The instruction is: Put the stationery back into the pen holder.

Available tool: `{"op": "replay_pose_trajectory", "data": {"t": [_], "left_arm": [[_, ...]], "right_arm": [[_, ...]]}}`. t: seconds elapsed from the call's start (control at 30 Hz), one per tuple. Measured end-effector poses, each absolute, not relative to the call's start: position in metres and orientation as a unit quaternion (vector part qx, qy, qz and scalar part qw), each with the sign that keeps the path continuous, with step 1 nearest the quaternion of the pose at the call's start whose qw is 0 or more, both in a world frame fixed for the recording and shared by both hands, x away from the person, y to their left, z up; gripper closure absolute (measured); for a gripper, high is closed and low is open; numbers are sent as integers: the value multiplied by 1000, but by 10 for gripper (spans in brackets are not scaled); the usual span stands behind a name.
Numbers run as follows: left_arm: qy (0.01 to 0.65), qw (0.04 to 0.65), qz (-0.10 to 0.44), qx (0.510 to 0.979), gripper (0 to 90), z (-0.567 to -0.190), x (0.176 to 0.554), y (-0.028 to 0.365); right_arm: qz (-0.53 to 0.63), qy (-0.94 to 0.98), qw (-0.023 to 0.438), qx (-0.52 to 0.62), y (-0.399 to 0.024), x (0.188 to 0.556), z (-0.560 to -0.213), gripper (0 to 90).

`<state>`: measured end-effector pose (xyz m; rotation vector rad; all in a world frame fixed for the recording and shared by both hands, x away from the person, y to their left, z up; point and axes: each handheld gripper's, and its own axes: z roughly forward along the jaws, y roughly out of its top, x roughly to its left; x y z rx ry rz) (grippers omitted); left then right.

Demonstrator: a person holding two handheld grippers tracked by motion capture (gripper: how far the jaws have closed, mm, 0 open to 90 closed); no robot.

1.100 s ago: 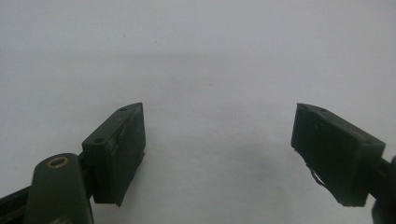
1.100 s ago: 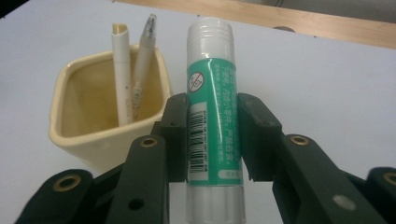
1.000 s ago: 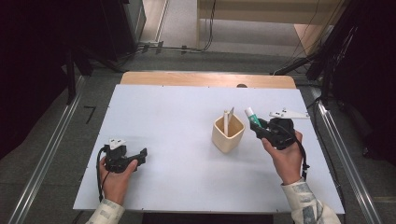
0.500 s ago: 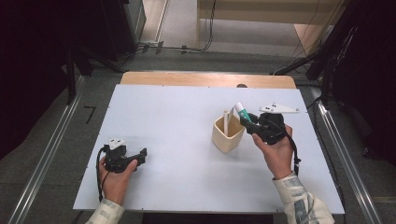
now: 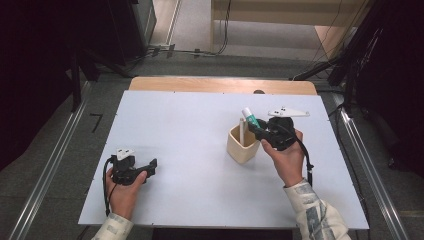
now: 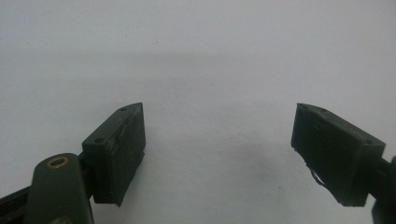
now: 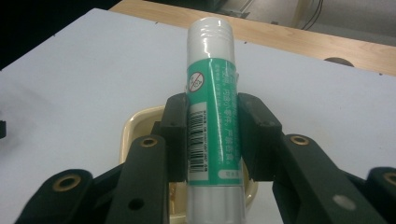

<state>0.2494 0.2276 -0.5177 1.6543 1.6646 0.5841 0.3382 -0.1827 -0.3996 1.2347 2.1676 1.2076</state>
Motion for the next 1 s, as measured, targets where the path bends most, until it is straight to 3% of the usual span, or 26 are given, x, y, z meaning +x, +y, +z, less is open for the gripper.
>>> {"op": "replay_pose_trajectory", "data": {"t": [1.0], "left_arm": [[645,355,225,638,187,-518,250,228]], "right_arm": [[436,778,162,423,-165,347,-408,635]]}}
